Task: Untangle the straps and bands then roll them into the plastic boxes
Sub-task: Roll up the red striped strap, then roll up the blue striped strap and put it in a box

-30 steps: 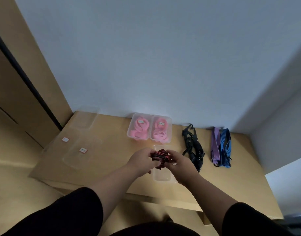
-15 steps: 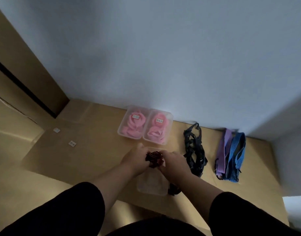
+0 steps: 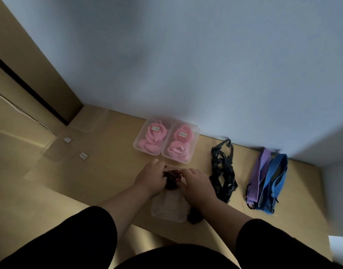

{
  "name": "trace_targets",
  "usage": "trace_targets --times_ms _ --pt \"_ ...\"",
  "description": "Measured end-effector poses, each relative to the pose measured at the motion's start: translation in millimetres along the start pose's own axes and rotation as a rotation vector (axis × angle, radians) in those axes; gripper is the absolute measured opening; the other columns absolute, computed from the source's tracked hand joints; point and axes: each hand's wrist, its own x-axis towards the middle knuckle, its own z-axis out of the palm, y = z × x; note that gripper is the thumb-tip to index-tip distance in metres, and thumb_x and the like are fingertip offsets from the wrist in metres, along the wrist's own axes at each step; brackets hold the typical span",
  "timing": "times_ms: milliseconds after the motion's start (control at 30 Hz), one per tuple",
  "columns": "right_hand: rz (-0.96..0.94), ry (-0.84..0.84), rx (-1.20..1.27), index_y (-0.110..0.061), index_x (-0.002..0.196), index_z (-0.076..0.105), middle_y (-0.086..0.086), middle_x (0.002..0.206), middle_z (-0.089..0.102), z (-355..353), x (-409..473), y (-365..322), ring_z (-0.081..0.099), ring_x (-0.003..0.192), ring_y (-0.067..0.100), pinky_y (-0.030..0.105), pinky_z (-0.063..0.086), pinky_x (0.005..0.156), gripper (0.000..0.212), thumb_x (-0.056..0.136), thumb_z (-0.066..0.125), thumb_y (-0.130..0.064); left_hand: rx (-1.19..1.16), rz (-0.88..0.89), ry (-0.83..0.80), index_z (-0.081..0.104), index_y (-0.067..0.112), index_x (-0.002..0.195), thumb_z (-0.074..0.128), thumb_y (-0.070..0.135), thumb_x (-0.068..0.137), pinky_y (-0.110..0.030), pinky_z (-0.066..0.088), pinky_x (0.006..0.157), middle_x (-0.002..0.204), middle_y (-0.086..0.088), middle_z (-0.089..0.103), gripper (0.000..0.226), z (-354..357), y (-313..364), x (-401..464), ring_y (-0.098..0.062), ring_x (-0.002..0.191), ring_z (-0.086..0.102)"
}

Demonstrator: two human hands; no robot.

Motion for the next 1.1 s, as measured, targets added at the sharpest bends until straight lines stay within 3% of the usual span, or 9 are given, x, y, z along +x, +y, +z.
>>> trace_targets --times_ms 167,267,400,500,633,700,767,867,1100 --pt "0.068 0.136 0.048 -0.023 0.128 0.062 -0.003 0.119 0.067 -19.9 -7.7 19.8 0.059 0.113 0.021 0.037 0.046 0.094 0.034 0.096 0.056 -0.036 0.028 0.135 0.082 0.065 0.010 0.106 0.050 0.022 0.077 -0.039 0.044 0.093 0.111 -0.008 0.058 0.035 -2.0 16.2 1.8 -0.027 0.108 0.050" --pt "0.195 0.216 0.077 -0.019 0.122 0.065 0.001 0.110 0.069 -37.1 -17.1 44.9 0.061 0.104 0.023 0.039 0.049 0.088 0.030 0.095 0.057 -0.030 0.065 0.230 0.110 0.064 0.007 0.089 0.038 0.029 0.073 -0.043 0.048 0.080 0.094 -0.012 0.061 0.037 1.0 37.6 10.4 -0.034 0.091 0.055" --pt "0.358 0.315 0.155 -0.016 0.109 0.067 0.001 0.098 0.066 -56.4 -38.1 85.7 0.061 0.094 0.021 0.038 0.052 0.079 0.020 0.093 0.058 -0.023 0.078 0.340 0.065 0.066 0.011 0.107 0.041 0.028 0.078 -0.039 0.043 0.088 0.104 -0.007 0.060 0.042 10.9 82.1 18.1 -0.027 0.100 0.051" --pt "0.481 0.367 0.193 -0.014 0.116 0.067 0.003 0.104 0.067 -66.1 -57.4 116.5 0.062 0.097 0.021 0.038 0.054 0.083 0.026 0.094 0.057 -0.023 0.059 0.436 0.018 0.064 0.011 0.096 0.049 0.017 0.082 -0.035 0.042 0.082 0.092 0.001 0.050 0.021 25.1 121.7 22.6 -0.023 0.090 0.048" --pt "0.719 0.371 0.275 -0.020 0.090 0.063 0.005 0.092 0.064 -73.8 -81.7 159.8 0.060 0.085 0.026 0.036 0.051 0.070 0.010 0.087 0.054 -0.023 0.061 0.577 -0.051 0.068 0.010 0.106 0.055 0.014 0.086 -0.023 0.035 0.082 0.101 -0.003 0.061 0.024 53.2 158.9 30.6 -0.022 0.098 0.054" --pt "0.839 0.348 0.323 -0.020 0.102 0.063 0.007 0.103 0.064 -75.6 -94.7 177.8 0.061 0.091 0.028 0.040 0.054 0.077 0.019 0.086 0.054 -0.025 0.077 0.593 -0.124 0.066 0.009 0.107 0.054 0.014 0.091 -0.025 0.039 0.088 0.107 -0.002 0.061 0.021 64.5 176.9 30.0 -0.018 0.102 0.052" --pt "0.896 0.293 0.337 -0.016 0.122 0.059 0.009 0.118 0.060 -74.8 -105.1 189.8 0.059 0.104 0.030 0.039 0.051 0.087 0.035 0.089 0.056 -0.027 0.104 0.594 -0.211 0.061 0.008 0.090 0.052 0.012 0.090 -0.029 0.041 0.081 0.096 -0.001 0.057 0.010 76.1 194.2 30.3 -0.019 0.096 0.052" --pt "0.926 0.247 0.391 -0.016 0.127 0.056 0.008 0.122 0.058 -70.1 -113.2 199.5 0.060 0.107 0.029 0.039 0.051 0.089 0.041 0.089 0.058 -0.031 0.176 0.617 -0.327 0.050 0.017 0.079 0.051 0.014 0.090 -0.032 0.041 0.074 0.084 0.002 0.050 0.012 91.8 212.8 30.8 -0.019 0.087 0.051" --pt "0.926 0.143 0.379 -0.018 0.142 0.043 0.007 0.138 0.047 -56.0 -107.2 199.2 0.048 0.125 0.029 0.042 0.046 0.100 0.072 0.086 0.066 -0.054 0.275 0.695 -0.299 0.070 0.022 0.100 0.049 0.028 0.093 -0.032 0.050 0.075 0.092 0.003 0.066 0.023 117.5 228.2 36.0 -0.018 0.084 0.059"
